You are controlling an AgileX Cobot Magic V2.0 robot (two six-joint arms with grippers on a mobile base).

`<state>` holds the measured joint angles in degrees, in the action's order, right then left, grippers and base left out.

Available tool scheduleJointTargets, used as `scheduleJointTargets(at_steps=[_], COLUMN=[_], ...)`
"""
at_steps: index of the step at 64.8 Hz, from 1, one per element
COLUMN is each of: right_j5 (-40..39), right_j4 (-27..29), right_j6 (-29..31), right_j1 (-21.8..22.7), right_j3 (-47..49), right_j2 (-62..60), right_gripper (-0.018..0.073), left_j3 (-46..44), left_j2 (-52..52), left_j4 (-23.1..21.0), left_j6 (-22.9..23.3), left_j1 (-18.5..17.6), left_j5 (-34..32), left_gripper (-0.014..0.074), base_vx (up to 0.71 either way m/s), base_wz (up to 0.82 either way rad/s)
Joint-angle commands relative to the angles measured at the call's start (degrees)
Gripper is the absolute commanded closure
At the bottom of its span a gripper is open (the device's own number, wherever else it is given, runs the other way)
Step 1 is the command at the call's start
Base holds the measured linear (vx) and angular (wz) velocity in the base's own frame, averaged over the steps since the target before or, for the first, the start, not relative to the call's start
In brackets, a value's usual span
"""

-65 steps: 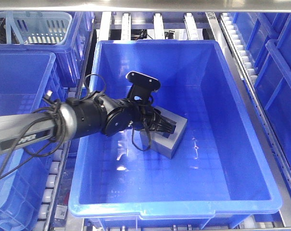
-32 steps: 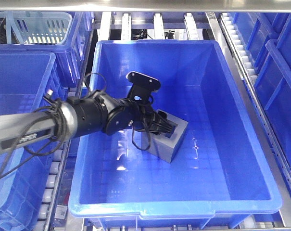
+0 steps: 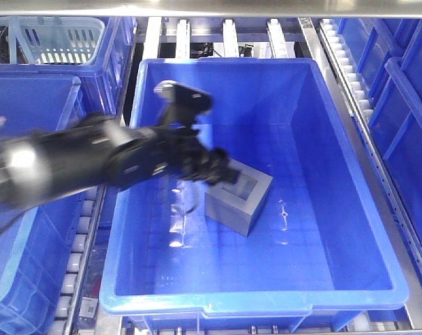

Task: Sort gray base to blue bin
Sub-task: 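Open the left gripper to release the block and withdraw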

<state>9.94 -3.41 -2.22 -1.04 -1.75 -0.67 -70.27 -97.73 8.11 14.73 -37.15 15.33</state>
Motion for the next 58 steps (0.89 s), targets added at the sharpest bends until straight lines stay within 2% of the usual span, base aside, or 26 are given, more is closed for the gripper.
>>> scheduleJointTargets(at_steps=[1,16,42,49,58], right_j5=[-4.25,-4.25,-4.25,-4.25,-4.25], right_j4=[-0.35,-0.35,-0.35,-0.35,-0.35], right_j6=[0.31,0.31,0.31,0.31,0.31], right_j1=[0.26,0.26,0.26,0.26,0.26], right_j3=[-0.83,-0.83,-0.83,-0.83,-0.83], right_j2=[-0.67,-0.67,-0.67,-0.67,-0.67], right_gripper=[0.0568,0.0568,0.0568,0.0568,0.0568], left_j3=[2.99,16.23,37.16,41.14,44.87], left_j2=[7.66,22.01,54.54,63.55,73.53], left_j4=[0.26,0.26,1.48,3.21,3.16], left_j6=[0.3,0.3,0.3,0.3,0.3], left_j1=[-0.16,-0.16,-0.16,-0.16,-0.16], left_j5=[-6.28,-10.1,-10.03,-9.5,-6.96], left_gripper=[0.0167,0.0182,0.0182,0.0182,0.0182], base_vx=[0.0,0.0,0.0,0.0,0.0], base_wz=[0.0,0.0,0.0,0.0,0.0])
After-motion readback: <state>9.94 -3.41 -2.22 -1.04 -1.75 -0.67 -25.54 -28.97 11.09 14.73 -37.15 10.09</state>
